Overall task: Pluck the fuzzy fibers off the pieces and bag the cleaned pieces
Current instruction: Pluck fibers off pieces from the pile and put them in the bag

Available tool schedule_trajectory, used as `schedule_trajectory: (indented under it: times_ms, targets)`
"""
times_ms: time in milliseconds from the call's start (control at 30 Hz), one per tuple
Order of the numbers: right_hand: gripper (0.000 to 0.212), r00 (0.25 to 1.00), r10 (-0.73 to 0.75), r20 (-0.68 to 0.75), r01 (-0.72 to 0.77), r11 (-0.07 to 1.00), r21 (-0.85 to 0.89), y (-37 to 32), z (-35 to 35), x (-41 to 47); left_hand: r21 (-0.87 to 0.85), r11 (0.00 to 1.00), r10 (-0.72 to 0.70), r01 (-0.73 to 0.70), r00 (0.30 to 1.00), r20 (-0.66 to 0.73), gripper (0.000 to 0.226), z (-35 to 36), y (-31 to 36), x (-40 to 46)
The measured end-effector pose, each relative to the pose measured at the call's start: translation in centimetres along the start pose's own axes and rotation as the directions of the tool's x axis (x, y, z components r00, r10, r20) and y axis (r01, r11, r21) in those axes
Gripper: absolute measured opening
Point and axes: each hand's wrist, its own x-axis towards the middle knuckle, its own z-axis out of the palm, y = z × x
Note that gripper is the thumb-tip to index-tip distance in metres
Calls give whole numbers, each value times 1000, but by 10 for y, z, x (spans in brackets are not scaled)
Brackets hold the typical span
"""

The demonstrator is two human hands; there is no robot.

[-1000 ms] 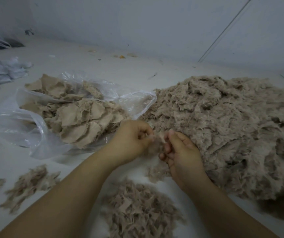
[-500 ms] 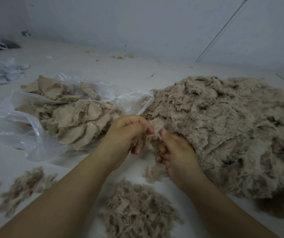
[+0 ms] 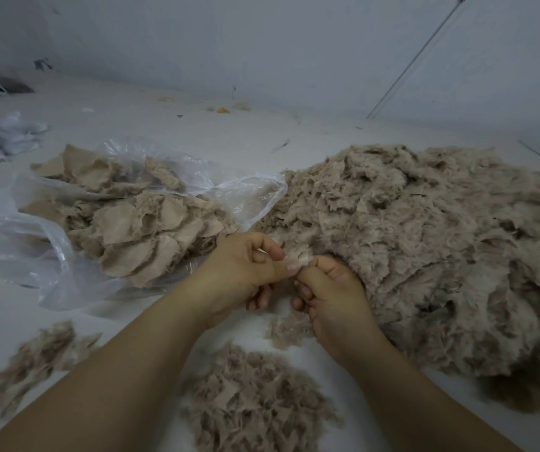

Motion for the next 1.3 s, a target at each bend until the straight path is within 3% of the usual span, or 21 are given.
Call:
schedule_trajectory:
  times_ms: [67,167,267,400,567,633,667,733,800,867,967,1033,1133,1200,1300]
  targets:
    - [19,1000,7,0,-7,1000,-6,1,-1,0,-6,1000,-29,29,998,-51,14,0,-2,2]
    - [16,1000,10,9,-10,1000,-10,0,0,0,-148,985,-87,86,996,4,40,-5,2,2]
    - [19,1000,-25,14,26,997,-75,0,1,-2,-41,992,-118,121,991,59,56,-3,3,-1]
    - [19,997,-73,4,73,986,-150,2,4,-4,37,992,-119,120,993,-10,15,-1,-2,4]
    - [15,996,-23,-87,18,998,-57,3,1,0,-95,990,-123,109,979,-161,23,-15,-4,8]
    - [19,996,-52,-76,44,993,-108,4,2,-1,-150,983,-124,107,987,-105,5,-14,-3,7]
    - [19,995,-74,-64,64,988,-140,3,3,-2,-148,983,-121,112,991,-53,15,-12,-3,7]
    - [17,994,-111,-20,105,978,-180,1,6,-4,-31,992,-121,122,992,35,43,-9,-4,6]
    - [22,992,-124,22,126,976,-179,-1,7,-6,27,993,-115,113,992,60,34,-5,-5,6]
    - [41,993,-117,20,119,981,-153,-1,5,-6,13,989,-145,144,989,37,6,-6,-6,7]
    - [45,998,-51,-24,49,996,-69,-2,4,-5,95,983,-153,155,988,-26,16,-16,-7,8]
    - [43,999,-17,-41,17,1000,-5,-1,2,-3,147,983,-99,106,994,-57,11,-20,-4,7]
    - [26,1000,-29,-10,29,1000,-2,-2,2,-4,55,997,53,-45,987,-154,23,-19,0,10]
    - [17,998,-54,30,55,998,-38,-3,4,-6,52,992,122,-117,986,-112,32,-13,-1,10]
    - [23,997,-70,37,72,995,-63,-2,2,-5,97,991,92,-90,996,-9,29,-6,-5,6]
